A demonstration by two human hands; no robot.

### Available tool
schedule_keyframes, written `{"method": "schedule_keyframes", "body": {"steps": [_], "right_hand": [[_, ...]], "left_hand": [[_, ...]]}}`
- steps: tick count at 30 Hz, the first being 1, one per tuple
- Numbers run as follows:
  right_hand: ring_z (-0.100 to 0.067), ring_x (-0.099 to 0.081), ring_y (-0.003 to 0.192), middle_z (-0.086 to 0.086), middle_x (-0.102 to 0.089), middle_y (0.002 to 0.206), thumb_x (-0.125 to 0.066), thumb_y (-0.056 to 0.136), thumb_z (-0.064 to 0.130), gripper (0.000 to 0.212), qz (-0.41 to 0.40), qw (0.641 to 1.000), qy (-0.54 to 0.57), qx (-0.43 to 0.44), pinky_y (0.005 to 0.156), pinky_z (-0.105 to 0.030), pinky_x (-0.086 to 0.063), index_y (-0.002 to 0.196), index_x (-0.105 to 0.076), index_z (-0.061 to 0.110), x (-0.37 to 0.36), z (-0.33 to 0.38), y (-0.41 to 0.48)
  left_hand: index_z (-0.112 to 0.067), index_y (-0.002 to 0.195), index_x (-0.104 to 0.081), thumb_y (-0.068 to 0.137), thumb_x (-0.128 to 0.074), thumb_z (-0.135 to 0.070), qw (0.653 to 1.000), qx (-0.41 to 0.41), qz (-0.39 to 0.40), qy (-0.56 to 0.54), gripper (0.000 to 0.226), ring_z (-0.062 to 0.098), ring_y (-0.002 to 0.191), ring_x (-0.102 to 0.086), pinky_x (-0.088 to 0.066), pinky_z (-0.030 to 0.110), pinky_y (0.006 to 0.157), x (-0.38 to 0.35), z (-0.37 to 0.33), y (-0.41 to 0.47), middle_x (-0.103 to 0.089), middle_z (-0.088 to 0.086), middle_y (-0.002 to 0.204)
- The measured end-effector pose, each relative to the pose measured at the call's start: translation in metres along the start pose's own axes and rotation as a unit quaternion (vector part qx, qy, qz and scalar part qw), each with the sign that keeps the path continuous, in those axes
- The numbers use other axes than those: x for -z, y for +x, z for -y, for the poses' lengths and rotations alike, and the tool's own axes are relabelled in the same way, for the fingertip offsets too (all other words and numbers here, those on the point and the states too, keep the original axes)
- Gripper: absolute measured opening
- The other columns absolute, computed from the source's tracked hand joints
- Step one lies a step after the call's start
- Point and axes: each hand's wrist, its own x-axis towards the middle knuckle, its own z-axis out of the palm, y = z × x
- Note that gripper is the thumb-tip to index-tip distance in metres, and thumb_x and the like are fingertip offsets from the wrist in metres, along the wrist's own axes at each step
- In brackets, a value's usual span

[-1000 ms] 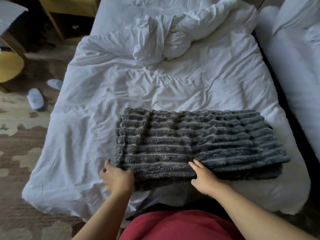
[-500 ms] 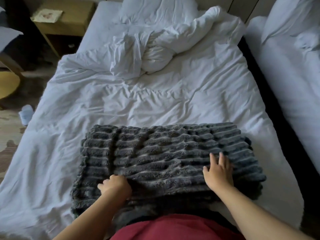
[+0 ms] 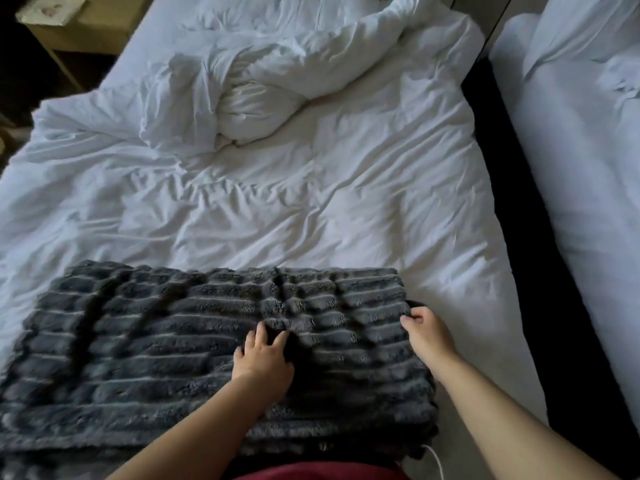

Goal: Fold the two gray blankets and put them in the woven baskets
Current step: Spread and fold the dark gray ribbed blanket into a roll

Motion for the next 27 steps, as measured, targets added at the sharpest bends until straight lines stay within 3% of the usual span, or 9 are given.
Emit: {"method": "schedule_keyframes", "body": {"steps": [3, 7, 10, 15, 19, 21, 23, 24, 27], "right_hand": [[-0.024, -0.050, 0.099, -0.010, -0.057, 0.126, -0.062, 0.090, 0.039, 0.037, 0.075, 0.978, 0.178, -0.079, 0.086, -0.037, -0.038, 0.117, -0.054, 0.015, -0.007, 0.007, 0.027], [-0.028, -0.031, 0.138, -0.005, -0.033, 0.153, -0.071, 0.077, 0.053, 0.080, 0.165, 0.936, 0.253, -0.182, 0.111, -0.048, -0.023, 0.143, -0.041, 0.019, -0.016, 0.010, 0.040], [-0.032, -0.037, 0.135, -0.010, -0.041, 0.149, -0.074, 0.074, 0.048, 0.078, 0.195, 0.931, 0.252, -0.180, 0.114, -0.048, -0.027, 0.139, -0.046, 0.016, -0.013, 0.014, 0.047], [-0.036, -0.051, 0.122, -0.014, -0.055, 0.136, -0.072, 0.080, 0.031, 0.053, 0.047, 0.903, 0.369, -0.213, 0.105, -0.053, -0.040, 0.128, -0.059, 0.011, 0.007, -0.003, 0.053], [-0.036, -0.050, 0.125, -0.016, -0.052, 0.138, -0.070, 0.076, 0.050, 0.072, 0.168, 0.872, 0.378, -0.262, 0.108, -0.056, -0.036, 0.138, -0.050, 0.019, -0.005, -0.021, 0.023], [-0.031, -0.041, 0.134, -0.011, -0.043, 0.147, -0.072, 0.067, 0.060, 0.090, 0.200, 0.892, 0.323, -0.244, 0.113, -0.052, -0.030, 0.143, -0.042, 0.023, -0.001, -0.027, 0.013], [-0.028, -0.046, 0.129, -0.010, -0.047, 0.143, -0.073, 0.065, 0.060, 0.090, 0.261, 0.902, 0.253, -0.233, 0.103, -0.044, -0.041, 0.141, -0.045, 0.020, 0.009, -0.033, 0.006], [-0.026, -0.058, 0.117, -0.009, -0.059, 0.130, -0.075, 0.065, 0.052, 0.081, 0.294, 0.904, 0.214, -0.227, 0.089, -0.036, -0.050, 0.135, -0.053, 0.016, 0.016, -0.034, 0.003], [-0.016, -0.072, 0.059, -0.006, -0.075, 0.071, -0.070, 0.077, 0.018, 0.017, 0.340, 0.893, 0.212, -0.204, 0.043, -0.018, -0.049, 0.089, -0.075, 0.007, 0.035, -0.036, -0.004]], "left_hand": [[-0.037, 0.152, -0.008, 0.096, -0.040, -0.047, 0.999, -0.006, 0.031, 0.008, 0.065, 0.024, 0.149, 0.000, -0.016, 0.041, 0.119, -0.008, 0.019, -0.004, 0.011, 0.005, 0.161], [-0.037, 0.151, -0.014, 0.096, -0.045, -0.043, 0.998, -0.005, 0.057, -0.025, 0.064, 0.021, 0.148, -0.007, -0.023, 0.035, 0.118, -0.007, 0.032, -0.011, 0.008, 0.000, 0.161], [-0.038, 0.148, -0.024, 0.092, -0.049, -0.039, 0.999, 0.013, 0.043, -0.024, 0.061, 0.023, 0.144, -0.022, -0.031, 0.040, 0.113, 0.006, 0.025, -0.007, -0.004, -0.002, 0.161], [-0.039, 0.148, -0.021, 0.092, -0.049, -0.034, 0.998, 0.018, 0.054, -0.021, 0.062, 0.023, 0.146, -0.012, -0.024, 0.051, 0.115, 0.008, 0.006, -0.003, -0.001, -0.003, 0.161], [-0.036, 0.151, -0.011, 0.096, -0.043, -0.029, 0.995, 0.047, 0.093, 0.012, 0.065, 0.024, 0.148, 0.003, -0.013, 0.053, 0.117, 0.001, -0.005, -0.009, 0.012, 0.001, 0.161], [-0.034, 0.152, -0.010, 0.096, -0.043, -0.026, 0.994, 0.053, 0.099, 0.019, 0.065, 0.026, 0.148, 0.003, -0.012, 0.052, 0.117, 0.005, -0.011, -0.010, 0.013, 0.004, 0.161], [-0.032, 0.151, -0.015, 0.095, -0.045, -0.027, 0.994, 0.063, 0.086, 0.008, 0.064, 0.027, 0.148, 0.000, -0.012, 0.052, 0.117, 0.010, -0.017, -0.011, 0.007, 0.006, 0.161], [-0.031, 0.151, -0.020, 0.095, -0.047, -0.029, 0.995, 0.067, 0.071, 0.004, 0.062, 0.027, 0.148, -0.002, -0.012, 0.051, 0.118, 0.013, -0.021, -0.010, 0.002, 0.008, 0.161], [-0.028, 0.143, -0.034, 0.093, -0.049, -0.031, 0.998, 0.046, -0.032, -0.006, 0.052, 0.028, 0.145, -0.017, -0.015, 0.049, 0.117, 0.018, -0.035, -0.010, -0.019, 0.011, 0.156]]}}
